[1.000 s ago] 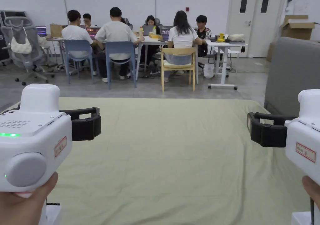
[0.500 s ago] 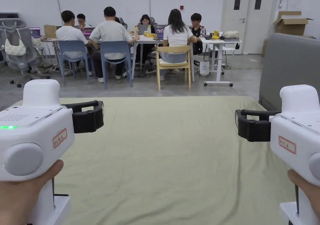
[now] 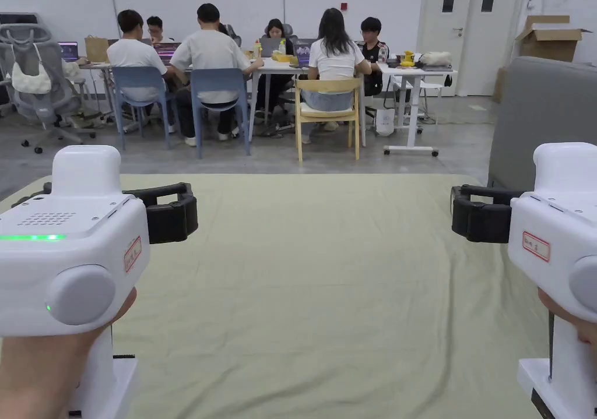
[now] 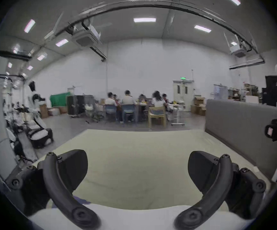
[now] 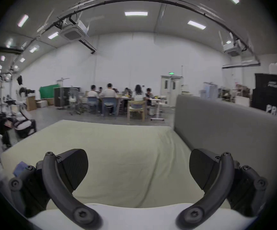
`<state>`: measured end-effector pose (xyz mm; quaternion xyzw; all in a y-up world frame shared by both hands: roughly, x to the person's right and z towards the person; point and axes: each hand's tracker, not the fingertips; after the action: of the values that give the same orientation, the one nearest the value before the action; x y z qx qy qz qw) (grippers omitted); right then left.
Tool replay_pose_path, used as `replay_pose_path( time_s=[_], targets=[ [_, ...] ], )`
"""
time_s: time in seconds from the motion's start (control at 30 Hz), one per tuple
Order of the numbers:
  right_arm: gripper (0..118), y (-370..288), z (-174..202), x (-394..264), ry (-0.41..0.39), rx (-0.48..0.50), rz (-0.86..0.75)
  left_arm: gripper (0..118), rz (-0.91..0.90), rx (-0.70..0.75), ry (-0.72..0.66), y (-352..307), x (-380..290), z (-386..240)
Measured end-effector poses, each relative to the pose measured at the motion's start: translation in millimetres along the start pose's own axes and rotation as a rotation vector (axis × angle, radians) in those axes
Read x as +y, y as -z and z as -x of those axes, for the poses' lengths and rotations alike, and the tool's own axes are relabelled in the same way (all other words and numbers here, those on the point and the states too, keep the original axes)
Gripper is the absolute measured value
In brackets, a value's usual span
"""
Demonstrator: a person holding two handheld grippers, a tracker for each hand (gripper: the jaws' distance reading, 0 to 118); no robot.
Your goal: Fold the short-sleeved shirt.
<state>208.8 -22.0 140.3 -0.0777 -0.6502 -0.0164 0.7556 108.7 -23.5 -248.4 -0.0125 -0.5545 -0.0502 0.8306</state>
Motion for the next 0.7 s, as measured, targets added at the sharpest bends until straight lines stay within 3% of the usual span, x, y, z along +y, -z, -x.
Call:
replay_pose_path(
  time_s=[0.13, 0.23, 0.33, 0.53, 0.7],
  targets=[
    [118, 0.4, 0.6, 0.2, -0.027, 0.036, -0.018, 118, -0.004, -0.054, 0.027, -0.9, 1.3, 4.0],
    [118, 0.6, -0.6, -1.1, 0.044, 0.080, -0.039, 118, 0.021, -0.042, -0.028, 1.9, 1.3, 7.9],
    [118, 1.0, -2.5, 0.8, 0.060, 0.085, -0.038, 118, 0.027, -0.009, -0.028, 7.0, -0.3, 8.9],
    [118, 1.4, 0.0, 3.5, -0.001, 0.095, -0.038, 118, 0.048, -0.026, -0.040, 9.1, -2.3, 12.2],
    [118, 3.1, 2.2, 1.3, 0.006, 0.109, -0.020, 118, 0.009, 0.044, -0.003, 7.7, -0.6, 10.6]
  ],
)
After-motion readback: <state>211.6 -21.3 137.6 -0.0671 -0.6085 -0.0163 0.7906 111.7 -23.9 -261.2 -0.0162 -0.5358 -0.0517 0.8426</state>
